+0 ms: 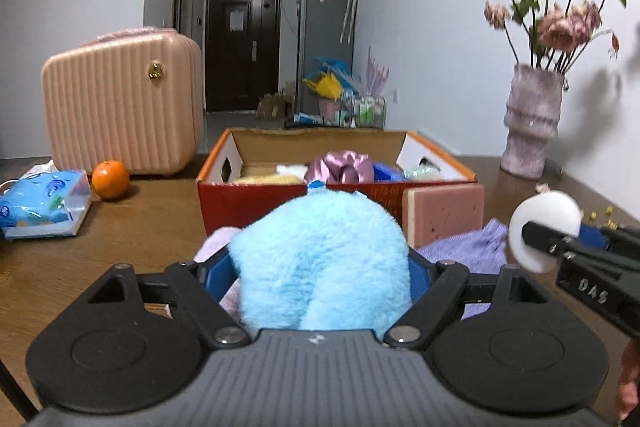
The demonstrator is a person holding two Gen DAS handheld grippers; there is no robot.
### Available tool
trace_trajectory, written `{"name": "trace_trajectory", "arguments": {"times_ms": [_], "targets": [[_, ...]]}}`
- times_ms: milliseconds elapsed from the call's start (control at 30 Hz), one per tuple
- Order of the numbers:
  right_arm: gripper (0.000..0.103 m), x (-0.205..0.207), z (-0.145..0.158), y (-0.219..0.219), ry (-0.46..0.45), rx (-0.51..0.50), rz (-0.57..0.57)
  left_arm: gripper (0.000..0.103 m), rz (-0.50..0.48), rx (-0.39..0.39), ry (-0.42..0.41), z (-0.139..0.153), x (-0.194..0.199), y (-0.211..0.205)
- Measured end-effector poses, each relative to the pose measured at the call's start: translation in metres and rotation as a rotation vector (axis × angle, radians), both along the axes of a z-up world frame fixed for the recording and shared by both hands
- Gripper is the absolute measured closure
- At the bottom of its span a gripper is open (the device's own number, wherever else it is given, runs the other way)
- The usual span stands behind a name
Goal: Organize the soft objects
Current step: 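Grasp the light-blue fluffy plush with the left tool while the right tool holds the foam cylinder, then carry the blue plush and the foam cylinder toward the cardboard box with both tools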
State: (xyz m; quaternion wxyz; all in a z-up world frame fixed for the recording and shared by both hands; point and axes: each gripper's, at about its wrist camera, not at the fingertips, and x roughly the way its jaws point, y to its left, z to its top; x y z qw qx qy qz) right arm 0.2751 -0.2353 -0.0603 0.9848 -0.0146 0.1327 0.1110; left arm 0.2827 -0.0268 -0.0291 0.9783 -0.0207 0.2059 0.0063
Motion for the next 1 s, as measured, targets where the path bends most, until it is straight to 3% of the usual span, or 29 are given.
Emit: {"name": "trace_trajectory", "arguments": {"times_ms": [1000], "targets": [[0.074, -0.015, 0.014, 0.015, -0.076, 0.053, -0.018, 0.021, 0.034, -0.043, -0.084, 0.019, -0.02, 0.012]]}}
